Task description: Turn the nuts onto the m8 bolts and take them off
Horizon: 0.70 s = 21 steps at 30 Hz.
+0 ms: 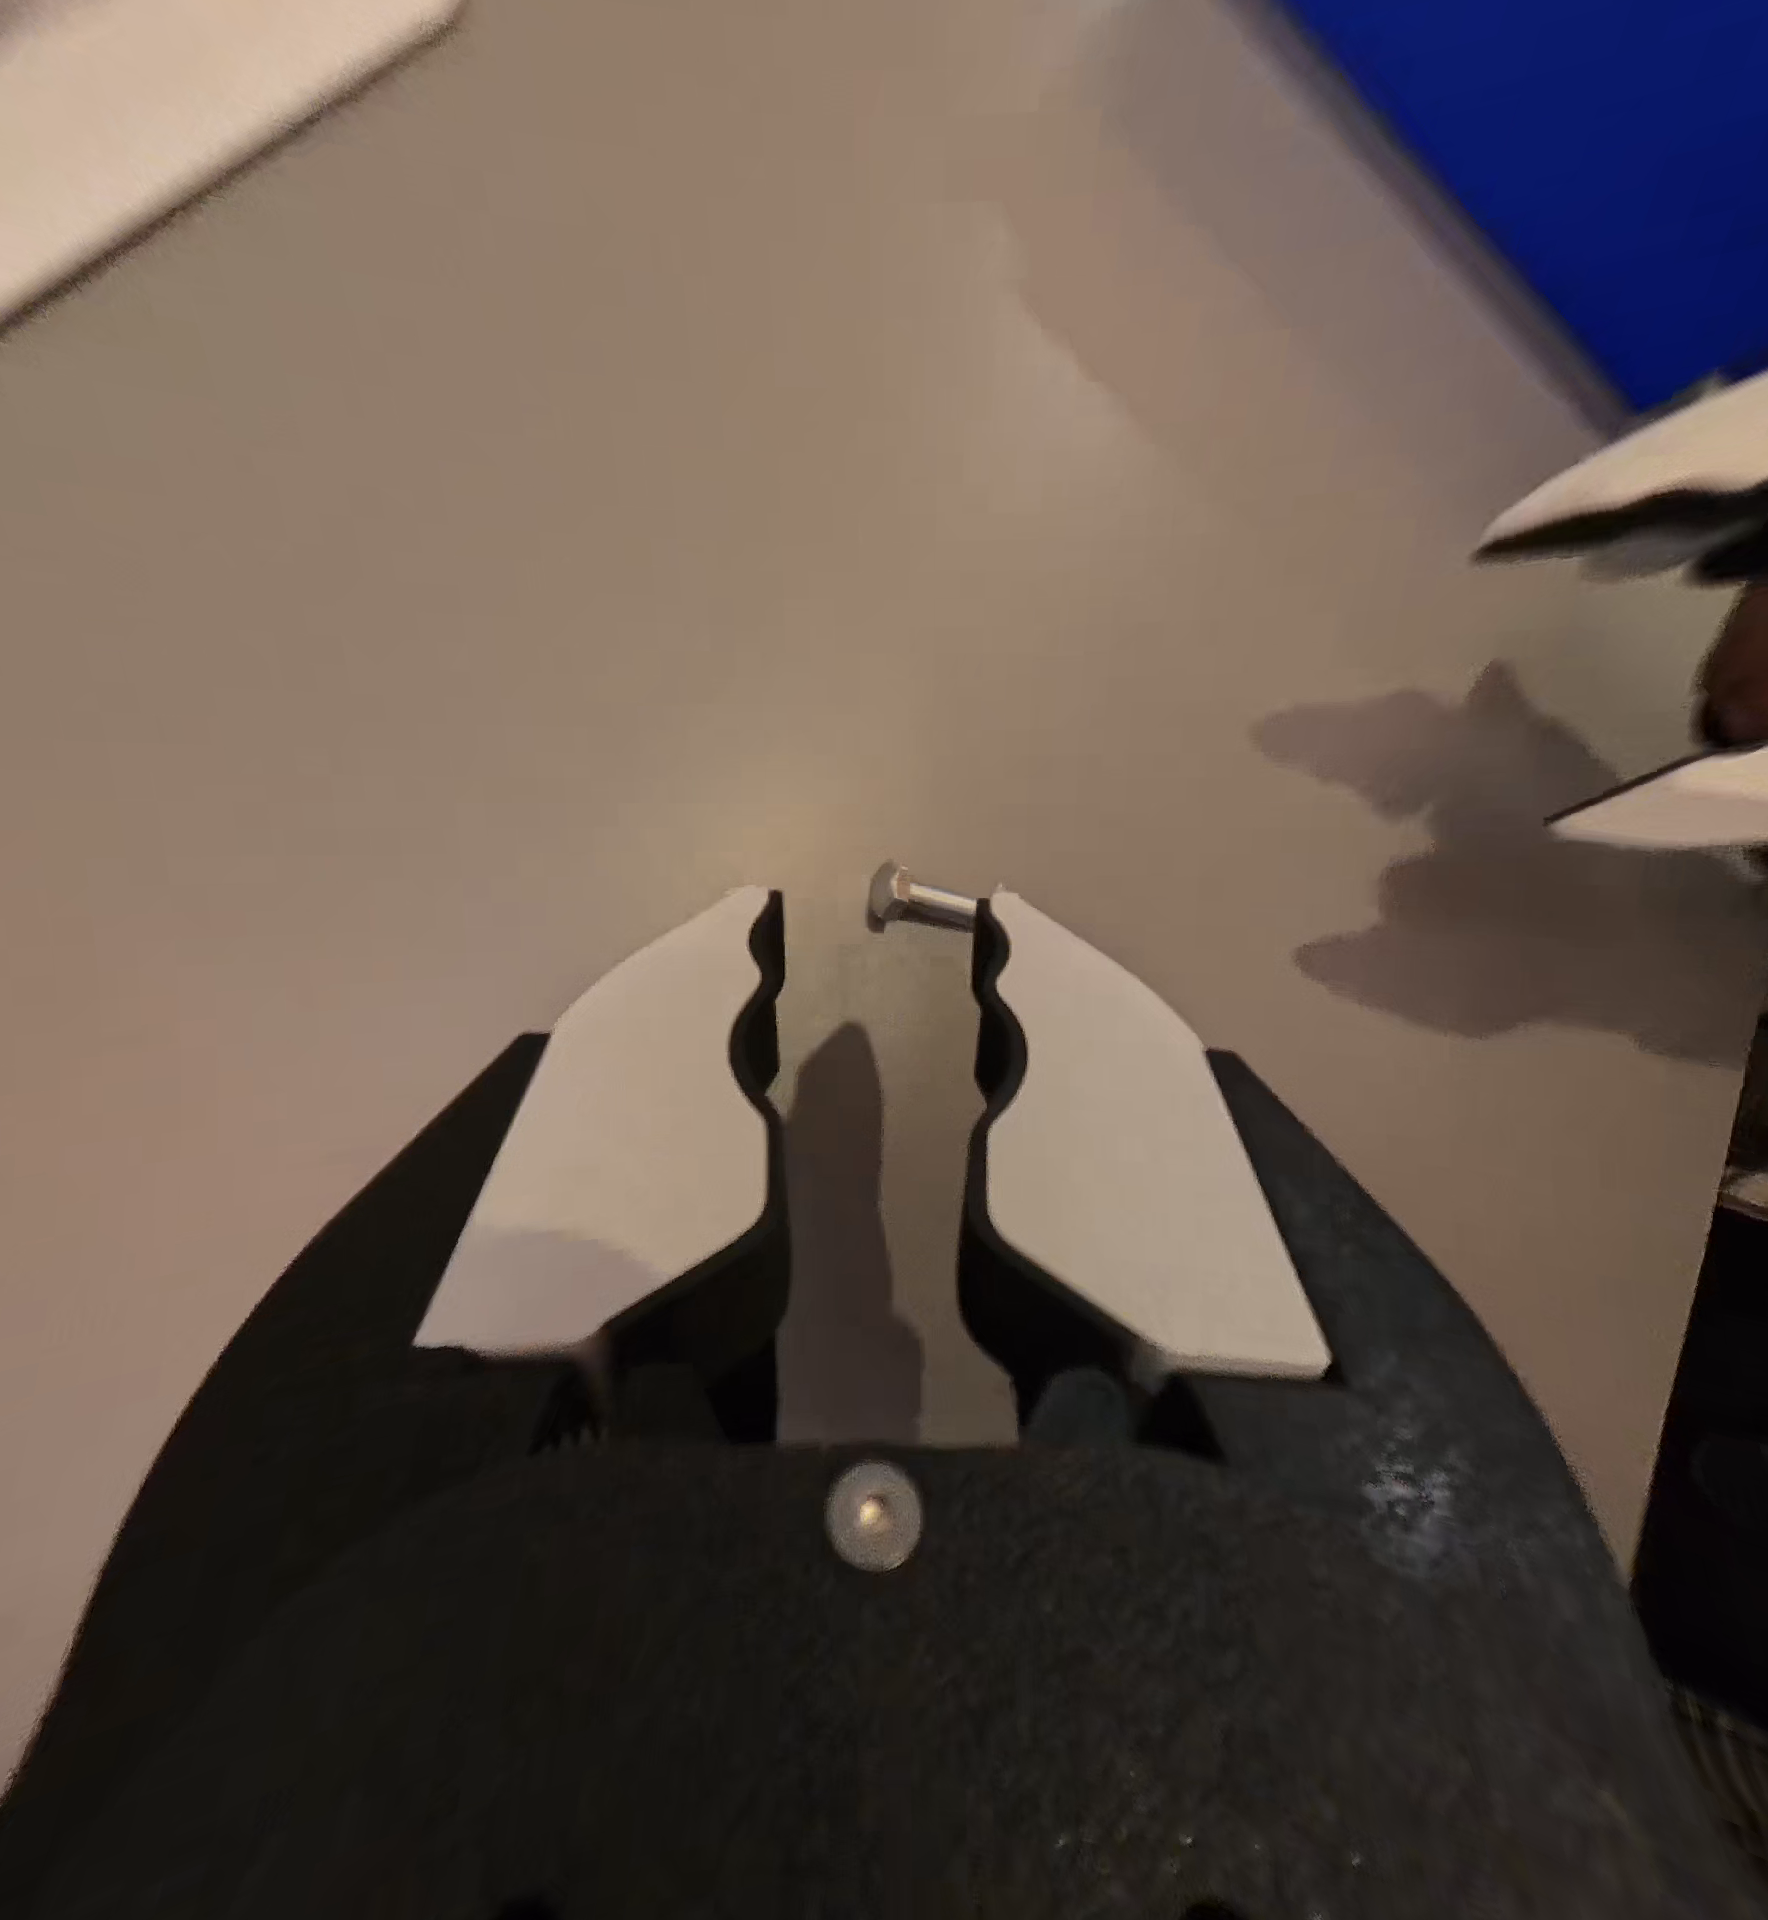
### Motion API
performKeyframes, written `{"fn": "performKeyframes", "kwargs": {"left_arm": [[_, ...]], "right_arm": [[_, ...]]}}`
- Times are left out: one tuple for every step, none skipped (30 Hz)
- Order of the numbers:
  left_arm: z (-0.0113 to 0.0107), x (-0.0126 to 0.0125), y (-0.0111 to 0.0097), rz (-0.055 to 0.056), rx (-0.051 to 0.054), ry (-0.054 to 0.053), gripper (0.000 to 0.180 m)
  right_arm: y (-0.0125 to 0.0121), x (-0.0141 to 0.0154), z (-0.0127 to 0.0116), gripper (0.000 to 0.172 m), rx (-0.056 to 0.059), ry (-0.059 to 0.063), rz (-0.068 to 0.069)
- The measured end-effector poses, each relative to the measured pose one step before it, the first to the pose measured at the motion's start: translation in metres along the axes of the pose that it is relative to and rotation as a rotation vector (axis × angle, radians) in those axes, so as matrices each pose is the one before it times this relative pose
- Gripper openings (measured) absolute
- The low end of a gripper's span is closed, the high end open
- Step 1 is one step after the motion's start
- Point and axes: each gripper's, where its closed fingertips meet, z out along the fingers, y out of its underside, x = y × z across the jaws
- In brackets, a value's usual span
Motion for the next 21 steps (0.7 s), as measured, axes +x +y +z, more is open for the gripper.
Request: {"fn": "performKeyframes", "kwargs": {"left_arm": [[-0.00688,-0.00402,-0.00197,0.0021,0.0492,0.0027,0.034],[-0.00580,-0.00357,-0.00093,-0.0043,0.0409,0.0071,0.034],[-0.00503,-0.00175,-0.00060,-0.0022,0.0359,0.0178,0.034],[-0.00447,-0.00217,-0.00062,0.0013,0.0352,0.0109,0.034],[-0.00443,-0.00276,0.00000,0.0034,0.0289,0.0028,0.034],[-0.00406,-0.00234,-0.00008,0.0066,0.0250,0.0031,0.033],[-0.00389,-0.00177,-0.00051,0.0069,0.0262,0.0031,0.032],[-0.00350,-0.00153,-0.00082,0.0044,0.0254,0.0024,0.031],[-0.00308,-0.00071,-0.00073,0.0037,0.0209,0.0064,0.030],[-0.00240,-0.00036,-0.00063,-0.0018,0.0125,0.0075,0.030],[-0.00167,-0.00025,-0.00045,-0.0047,0.0054,0.0073,0.030],[-0.00106,0.00026,-0.00061,-0.0018,0.0036,0.0076,0.030],[-0.00054,-0.00022,-0.00073,0.0002,0.0046,0.0026,0.030],[-0.00013,-0.00060,-0.00066,0.0000,0.0038,-0.0021,0.029],[0.00024,0.00004,-0.00003,-0.0013,0.0000,0.0026,0.029],[0.00051,0.00062,0.00012,-0.0014,-0.0024,0.0058,0.030],[0.00029,0.00018,0.00017,0.0015,-0.0016,-0.0010,0.030],[-0.00007,-0.00028,0.00016,0.0039,-0.0007,-0.0058,0.030],[-0.00015,0.00015,0.00000,0.0031,-0.0002,-0.0023,0.029],[-0.00012,0.00048,-0.00004,-0.0002,0.0006,0.0022,0.029],[0.00010,0.00008,-0.00001,-0.0025,0.0010,0.0013,0.029]], "right_arm": [[-0.00175,-0.00644,0.01402,0.063,-0.0211,-0.0112,0.0005],[-0.00221,-0.00493,0.01375,0.061,-0.0155,-0.0056,-0.0029],[-0.00168,-0.00362,0.01310,0.059,-0.0169,-0.0040,-0.0022],[-0.00116,-0.00277,0.01212,0.056,-0.0182,-0.0060,-0.0013],[-0.00206,-0.00100,0.01065,0.055,-0.0097,-0.0003,0.0026],[-0.00136,-0.00104,0.00966,0.052,-0.0108,-0.0063,0.0016],[0.00006,-0.00019,0.00904,0.050,-0.0170,-0.0057,0.0052],[0.00068,-0.00064,0.00823,0.050,-0.0195,-0.0096,0.0078],[0.00001,-0.00030,0.00681,0.048,-0.0134,-0.0061,0.0044],[-0.00094,0.00085,0.00563,0.047,-0.0040,0.0043,-0.0027],[-0.00042,0.00075,0.00490,0.046,-0.0065,0.0029,-0.0029],[-0.00052,0.00007,0.00399,0.044,-0.0076,-0.0012,0.0025],[-0.00135,0.00015,0.00286,0.043,-0.0041,0.0005,-0.0006],[-0.00183,0.00029,0.00232,0.042,-0.0033,0.0032,-0.0067],[-0.00198,-0.00029,0.00203,0.041,-0.0011,-0.0005,-0.0046],[-0.00189,-0.00010,0.00170,0.040,0.0001,-0.0001,-0.0043],[-0.00111,0.00001,0.00178,0.038,-0.0027,-0.0006,-0.0072],[-0.00074,-0.00021,0.00170,0.036,-0.0030,-0.0013,-0.0045],[-0.00024,-0.00029,0.00159,0.035,-0.0053,-0.0030,-0.0022],[-0.00018,-0.00005,0.00103,0.033,-0.0044,-0.0016,-0.0039],[-0.00006,0.00035,0.00084,0.030,-0.0033,0.0013,-0.0064]]}}
